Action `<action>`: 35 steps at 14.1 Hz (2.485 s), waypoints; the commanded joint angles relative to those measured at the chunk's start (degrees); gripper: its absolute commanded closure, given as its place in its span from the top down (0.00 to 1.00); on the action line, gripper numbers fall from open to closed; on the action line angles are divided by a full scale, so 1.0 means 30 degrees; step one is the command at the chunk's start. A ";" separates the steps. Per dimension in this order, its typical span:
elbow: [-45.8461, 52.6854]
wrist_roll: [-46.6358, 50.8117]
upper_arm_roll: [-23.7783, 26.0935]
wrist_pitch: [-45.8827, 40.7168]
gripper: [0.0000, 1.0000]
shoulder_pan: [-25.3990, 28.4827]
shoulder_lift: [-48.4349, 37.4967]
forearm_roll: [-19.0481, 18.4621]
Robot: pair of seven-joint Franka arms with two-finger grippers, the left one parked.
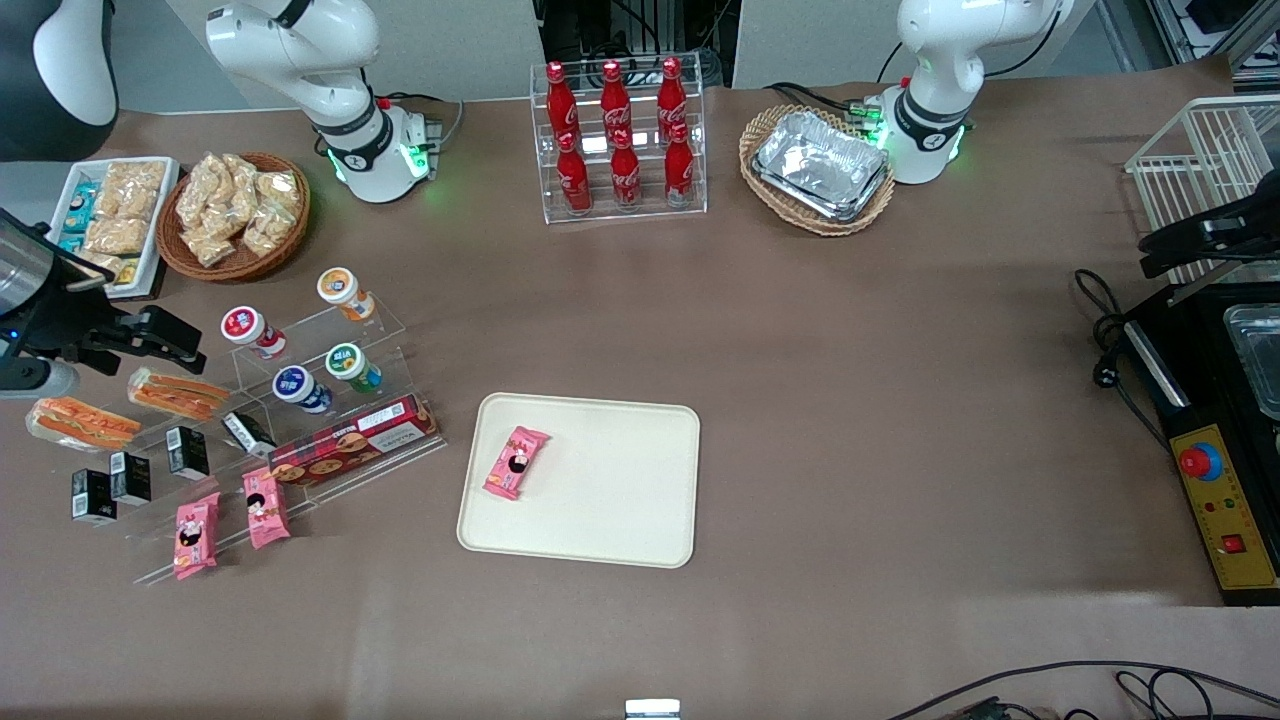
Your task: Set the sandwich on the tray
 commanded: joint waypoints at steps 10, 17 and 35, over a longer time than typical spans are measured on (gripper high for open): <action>0.0259 -0.5945 -0.2247 -0.2636 1.00 -0.0105 -0.0910 0.0067; 0.0259 -1.4526 -0.4738 -0.2607 1.00 -0.0134 -0.0939 0.0067; -0.0063 -3.7352 -0.9985 0.1169 1.00 -0.0983 0.2250 0.2114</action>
